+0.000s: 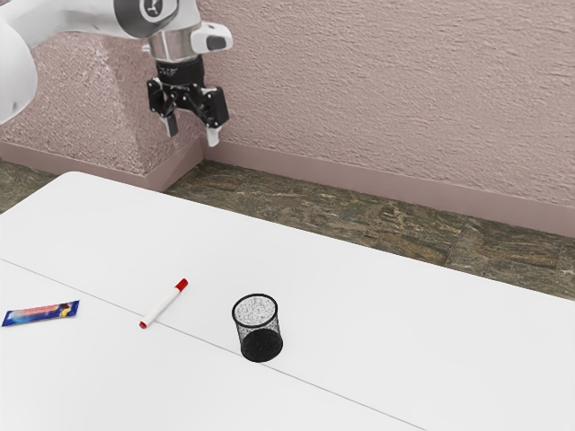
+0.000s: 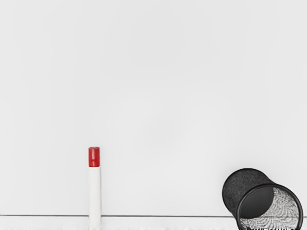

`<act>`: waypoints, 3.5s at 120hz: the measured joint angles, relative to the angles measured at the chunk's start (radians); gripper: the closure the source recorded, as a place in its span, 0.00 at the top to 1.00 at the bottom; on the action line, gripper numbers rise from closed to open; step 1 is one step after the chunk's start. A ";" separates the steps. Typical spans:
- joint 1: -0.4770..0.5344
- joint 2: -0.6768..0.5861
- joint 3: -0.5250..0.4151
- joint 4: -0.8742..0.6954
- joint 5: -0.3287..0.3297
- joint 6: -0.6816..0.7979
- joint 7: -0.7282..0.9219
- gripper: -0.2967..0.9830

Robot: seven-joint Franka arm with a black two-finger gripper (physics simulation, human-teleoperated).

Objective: Put the marker into the pen holder.

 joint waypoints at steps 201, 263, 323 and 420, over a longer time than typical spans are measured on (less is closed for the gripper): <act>0.059 0.286 0.096 -0.502 -0.025 0.700 0.208 0.77; 0.056 0.198 0.120 -0.658 -0.066 0.771 0.309 0.77; 0.054 0.198 0.121 -0.660 -0.106 0.795 0.356 0.33; -0.014 -0.018 0.087 -0.649 -0.085 0.799 0.323 0.15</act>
